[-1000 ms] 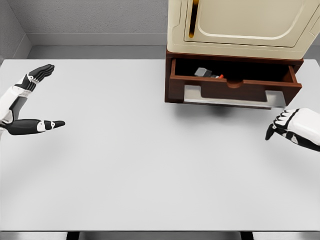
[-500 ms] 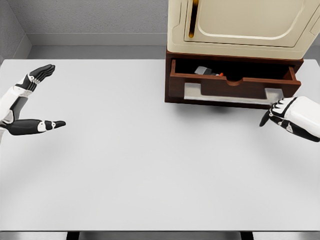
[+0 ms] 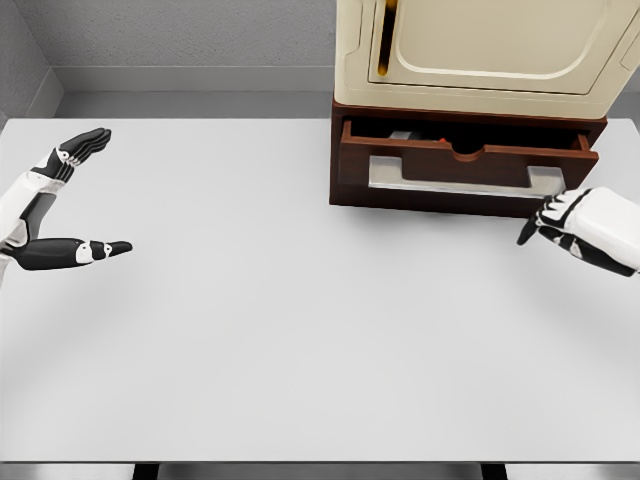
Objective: Put the switch into the drawer with left arm, and close the drawer with right arm
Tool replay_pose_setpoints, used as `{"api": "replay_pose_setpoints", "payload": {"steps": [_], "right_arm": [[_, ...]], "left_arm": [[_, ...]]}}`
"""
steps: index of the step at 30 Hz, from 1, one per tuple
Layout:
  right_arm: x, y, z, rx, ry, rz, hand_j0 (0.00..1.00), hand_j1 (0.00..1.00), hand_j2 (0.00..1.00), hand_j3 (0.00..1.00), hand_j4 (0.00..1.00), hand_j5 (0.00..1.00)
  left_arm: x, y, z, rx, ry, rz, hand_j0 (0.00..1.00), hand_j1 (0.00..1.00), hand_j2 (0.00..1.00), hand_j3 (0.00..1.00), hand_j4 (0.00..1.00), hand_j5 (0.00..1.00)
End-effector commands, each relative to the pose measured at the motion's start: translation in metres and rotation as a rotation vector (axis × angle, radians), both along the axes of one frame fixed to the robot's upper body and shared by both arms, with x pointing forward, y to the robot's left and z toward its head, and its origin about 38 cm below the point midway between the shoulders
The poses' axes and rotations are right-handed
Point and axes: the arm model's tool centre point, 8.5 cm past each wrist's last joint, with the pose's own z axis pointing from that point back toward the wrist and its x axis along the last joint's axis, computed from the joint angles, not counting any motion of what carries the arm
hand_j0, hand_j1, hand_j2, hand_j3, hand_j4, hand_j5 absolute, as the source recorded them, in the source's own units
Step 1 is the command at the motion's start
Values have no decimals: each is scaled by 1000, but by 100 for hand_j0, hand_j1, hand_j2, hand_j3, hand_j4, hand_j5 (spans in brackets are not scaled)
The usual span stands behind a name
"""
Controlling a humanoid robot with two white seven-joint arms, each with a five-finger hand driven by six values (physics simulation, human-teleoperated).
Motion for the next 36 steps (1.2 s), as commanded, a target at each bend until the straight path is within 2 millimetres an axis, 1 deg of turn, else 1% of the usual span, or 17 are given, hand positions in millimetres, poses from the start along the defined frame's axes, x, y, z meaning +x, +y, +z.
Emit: {"api": "replay_pose_setpoints", "payload": {"steps": [1,6,7,9,11,15,21,24,26,28,36], "right_arm": [[-1,3,-4,16,10,4,44,44,44,44,44,44],[1,1,-3,8,7,0,44,44,44,44,44,44],[1,-2,-2,-2,10,-3,44,44,44,44,44,44],[-1,-15,-5,-38,34,-29,44,44,44,44,44,44],[-2,-17,-7,-44,44,-31,44,44,44,44,44,44],[-4,-14,-10,-52,46,-22,44,44,44,44,44,44],[-5,4,-1,-29,10,26,44,44,44,44,44,44],[-5,6,0,-21,6,29,45,45,45,45,45,45],[-2,10,1,-3,-10,32,48,48,48,48,48,48],[1,13,5,11,-28,33,48,48,48,48,48,48],[10,5,1,14,-33,-3,48,48,48,48,48,48]], "left_arm": [[0,0,1,-6,-1,0,100,100,100,100,100,100],[0,0,0,-6,1,-2,100,100,100,100,100,100],[-1,0,1,-5,-2,-3,100,100,100,100,100,100],[-1,0,1,-5,-1,-3,100,100,100,100,100,100],[-1,0,1,-5,-3,-4,100,100,100,100,100,100],[-1,0,1,-5,-3,-4,100,100,100,100,100,100],[-1,0,1,-5,-3,-4,100,100,100,100,100,100],[-1,-1,1,-2,-1,-2,100,100,100,100,100,100],[-1,-1,0,-1,-1,-2,100,100,100,100,100,100],[-1,-1,1,-2,-2,-2,100,100,100,100,100,100],[-1,-1,1,-2,-2,-2,100,100,100,100,100,100]]}}
